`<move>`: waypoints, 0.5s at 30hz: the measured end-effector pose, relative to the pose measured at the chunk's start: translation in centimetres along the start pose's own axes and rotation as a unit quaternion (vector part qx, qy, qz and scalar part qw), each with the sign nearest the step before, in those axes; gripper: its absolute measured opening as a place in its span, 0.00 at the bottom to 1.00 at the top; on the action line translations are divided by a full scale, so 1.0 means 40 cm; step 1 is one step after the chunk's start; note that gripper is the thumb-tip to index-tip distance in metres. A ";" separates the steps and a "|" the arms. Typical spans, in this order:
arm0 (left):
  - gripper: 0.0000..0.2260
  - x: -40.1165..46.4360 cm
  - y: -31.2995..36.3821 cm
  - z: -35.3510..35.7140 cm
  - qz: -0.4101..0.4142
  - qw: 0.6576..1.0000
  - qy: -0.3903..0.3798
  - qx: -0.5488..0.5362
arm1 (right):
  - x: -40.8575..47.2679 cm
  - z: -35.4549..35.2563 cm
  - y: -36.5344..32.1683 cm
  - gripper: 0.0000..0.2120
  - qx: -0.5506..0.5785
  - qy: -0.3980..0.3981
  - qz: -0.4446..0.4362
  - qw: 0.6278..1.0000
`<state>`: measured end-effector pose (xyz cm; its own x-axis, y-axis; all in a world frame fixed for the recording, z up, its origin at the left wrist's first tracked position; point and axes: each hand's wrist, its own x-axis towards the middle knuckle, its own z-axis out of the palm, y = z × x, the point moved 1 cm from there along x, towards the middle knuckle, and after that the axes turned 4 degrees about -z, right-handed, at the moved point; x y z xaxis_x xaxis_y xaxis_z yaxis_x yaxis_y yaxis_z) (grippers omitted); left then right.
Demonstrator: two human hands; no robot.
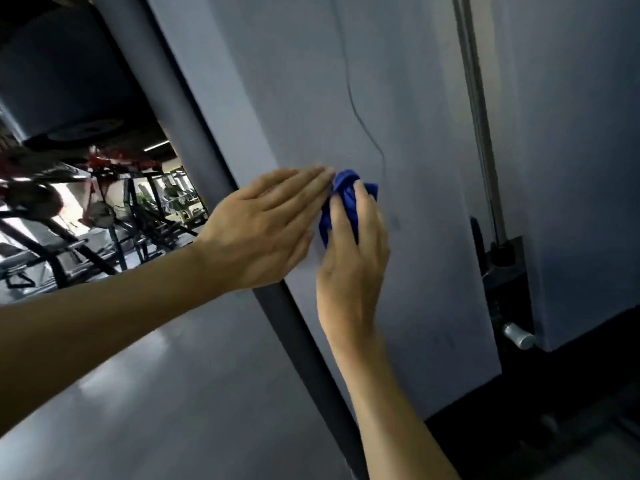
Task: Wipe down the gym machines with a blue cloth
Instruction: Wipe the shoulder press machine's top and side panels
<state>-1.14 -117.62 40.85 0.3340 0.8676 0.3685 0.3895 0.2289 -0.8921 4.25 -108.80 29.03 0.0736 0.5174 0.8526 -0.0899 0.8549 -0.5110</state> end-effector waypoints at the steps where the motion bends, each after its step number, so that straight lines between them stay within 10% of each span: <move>1: 0.26 0.009 -0.008 -0.003 0.015 1.000 -0.008 0.012 | -0.031 0.002 0.021 0.18 -0.001 0.008 0.010 1.000; 7: 0.29 0.038 -0.009 -0.001 0.053 0.995 -0.073 0.039 | -0.177 0.009 0.054 0.26 0.021 0.087 0.252 0.964; 15: 0.31 0.097 -0.010 -0.012 0.068 0.989 -0.100 0.086 | 0.016 0.026 0.091 0.26 0.028 0.070 0.105 0.992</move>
<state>0.40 -114.56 42.77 0.1895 0.9618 0.1974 0.1940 0.1604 -0.9678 2.95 -105.39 27.80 0.1837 0.6875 0.7026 -0.1725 0.7262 -0.6655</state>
